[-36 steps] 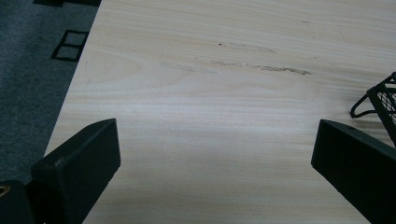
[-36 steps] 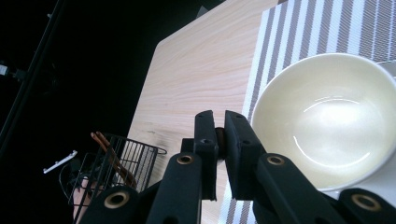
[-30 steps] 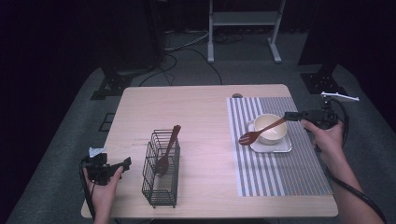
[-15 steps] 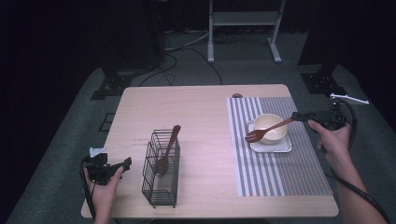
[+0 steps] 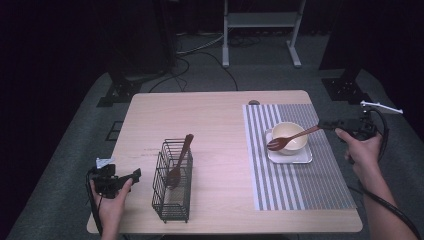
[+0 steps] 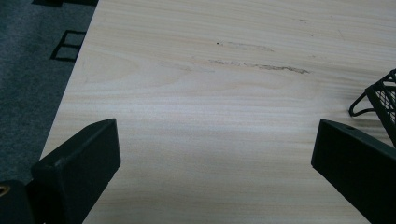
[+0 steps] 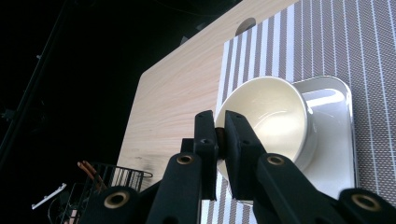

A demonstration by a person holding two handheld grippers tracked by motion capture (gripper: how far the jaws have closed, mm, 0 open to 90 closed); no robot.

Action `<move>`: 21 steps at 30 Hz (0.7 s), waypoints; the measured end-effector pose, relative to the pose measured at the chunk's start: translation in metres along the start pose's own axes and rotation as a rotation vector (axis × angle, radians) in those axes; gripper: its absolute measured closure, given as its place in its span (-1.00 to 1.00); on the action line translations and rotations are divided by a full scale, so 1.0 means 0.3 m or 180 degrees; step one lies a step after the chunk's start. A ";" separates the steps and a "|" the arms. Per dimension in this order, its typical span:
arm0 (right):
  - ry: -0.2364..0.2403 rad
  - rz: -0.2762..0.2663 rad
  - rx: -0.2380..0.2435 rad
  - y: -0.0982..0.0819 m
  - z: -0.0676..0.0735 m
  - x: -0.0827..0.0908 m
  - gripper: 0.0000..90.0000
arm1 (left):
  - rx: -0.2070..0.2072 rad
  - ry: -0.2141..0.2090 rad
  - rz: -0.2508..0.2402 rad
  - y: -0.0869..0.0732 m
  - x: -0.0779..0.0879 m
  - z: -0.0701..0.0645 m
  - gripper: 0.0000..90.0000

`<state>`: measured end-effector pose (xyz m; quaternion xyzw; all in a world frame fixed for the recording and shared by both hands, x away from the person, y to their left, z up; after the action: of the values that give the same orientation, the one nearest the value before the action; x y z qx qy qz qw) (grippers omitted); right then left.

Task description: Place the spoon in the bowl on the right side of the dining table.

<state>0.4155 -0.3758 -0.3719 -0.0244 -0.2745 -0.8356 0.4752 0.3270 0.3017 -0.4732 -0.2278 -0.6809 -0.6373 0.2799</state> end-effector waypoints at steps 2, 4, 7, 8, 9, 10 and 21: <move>-0.0012 -0.0024 0.0001 0.002 -0.002 0.005 0.85 | -0.0003 0.0002 0.0002 0.000 0.000 0.000 -1.00; -0.0032 -0.0053 0.0004 0.003 -0.004 0.011 0.85 | -0.0001 0.0003 0.0004 0.000 -0.001 -0.001 -1.00; -0.0041 -0.0070 -0.0015 0.003 -0.007 0.015 0.85 | -0.0002 0.0004 0.0005 -0.001 -0.001 -0.002 -1.00; -0.0048 -0.0080 -0.0015 0.004 -0.009 0.017 0.85 | -0.0001 0.0005 0.0003 -0.001 -0.002 -0.002 -1.00; -0.0054 -0.0095 -0.0023 0.004 -0.011 0.018 0.85 | -0.0001 0.0004 0.0005 -0.001 -0.002 -0.002 -1.00; -0.0054 -0.0107 -0.0026 0.005 -0.013 0.021 0.85 | -0.0001 0.0005 0.0003 -0.001 -0.002 -0.002 -1.00; -0.0117 -0.0273 -0.0086 0.013 -0.032 0.058 0.85 | -0.0003 0.0002 0.0003 -0.001 -0.003 -0.004 -1.00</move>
<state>0.4111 -0.3956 -0.3731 -0.0345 -0.2727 -0.8582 0.4335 0.3277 0.3006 -0.4739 -0.2280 -0.6804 -0.6375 0.2803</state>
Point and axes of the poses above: each handheld gripper's, and its own axes: x roughly backward along the jaws, y roughly out of its top, z roughly to its left, the point moved 4 cm from there along -x, roughly forward along the jaws, and after that the axes turned 10 degrees about y, right-handed, at the moved point
